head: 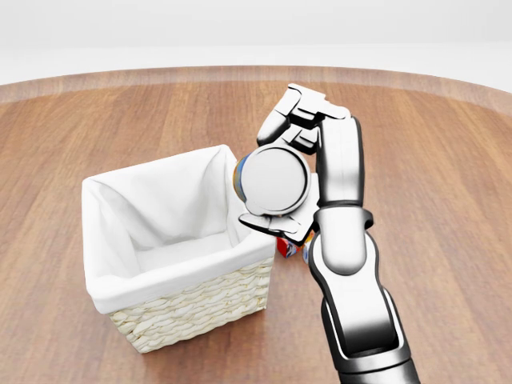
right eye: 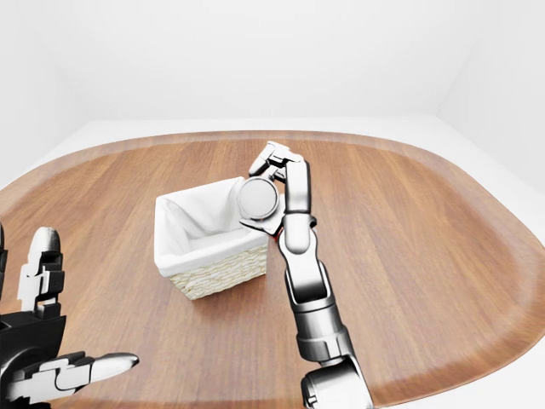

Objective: Pick up the alphabet soup and put it in the basket.

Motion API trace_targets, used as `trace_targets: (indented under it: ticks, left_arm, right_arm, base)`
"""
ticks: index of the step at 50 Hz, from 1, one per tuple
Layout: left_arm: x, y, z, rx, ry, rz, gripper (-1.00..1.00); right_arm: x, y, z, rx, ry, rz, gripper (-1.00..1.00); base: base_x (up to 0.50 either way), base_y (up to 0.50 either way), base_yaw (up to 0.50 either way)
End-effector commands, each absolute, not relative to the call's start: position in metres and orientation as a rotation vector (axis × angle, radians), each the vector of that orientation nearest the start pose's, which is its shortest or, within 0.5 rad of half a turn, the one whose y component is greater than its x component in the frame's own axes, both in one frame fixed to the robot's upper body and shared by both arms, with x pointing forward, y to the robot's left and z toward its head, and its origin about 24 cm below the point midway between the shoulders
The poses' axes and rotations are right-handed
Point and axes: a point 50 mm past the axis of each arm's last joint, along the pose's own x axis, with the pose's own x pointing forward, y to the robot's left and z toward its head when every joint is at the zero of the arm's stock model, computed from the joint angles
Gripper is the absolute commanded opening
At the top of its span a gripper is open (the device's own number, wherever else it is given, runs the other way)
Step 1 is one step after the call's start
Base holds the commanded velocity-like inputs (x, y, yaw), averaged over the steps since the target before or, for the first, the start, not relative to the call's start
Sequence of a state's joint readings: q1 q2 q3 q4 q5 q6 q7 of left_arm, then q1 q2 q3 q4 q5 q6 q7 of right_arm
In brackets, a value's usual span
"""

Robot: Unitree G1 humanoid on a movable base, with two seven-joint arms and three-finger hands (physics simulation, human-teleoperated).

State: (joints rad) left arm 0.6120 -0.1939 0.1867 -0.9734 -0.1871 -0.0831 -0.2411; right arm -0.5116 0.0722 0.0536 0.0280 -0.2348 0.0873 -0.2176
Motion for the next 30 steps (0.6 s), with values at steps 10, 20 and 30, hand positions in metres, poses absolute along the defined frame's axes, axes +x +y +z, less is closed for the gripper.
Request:
trace_targets:
  ticks: [10,20,30]
  left_arm:
    - [0.111,0.188,0.161,-0.036,-0.497,0.144,1.0]
    - [0.109,0.192,0.163,-0.04,-0.505,0.15,1.0]
    - [0.106,0.195,0.165,-0.044,-0.514,0.156,1.0]
  right_arm:
    - [0.308,-0.039,0.208,-0.057,-0.547,0.043,-1.0]
    - [0.309,-0.009,0.193,-0.102,-0.48,0.089,-1.0]
    - [0.318,0.015,0.182,-0.129,-0.402,0.119,-1.0]
  base:
    - [0.0,0.0,0.0]
    - [0.0,0.0,0.0]
    - [0.0,0.0,0.0]
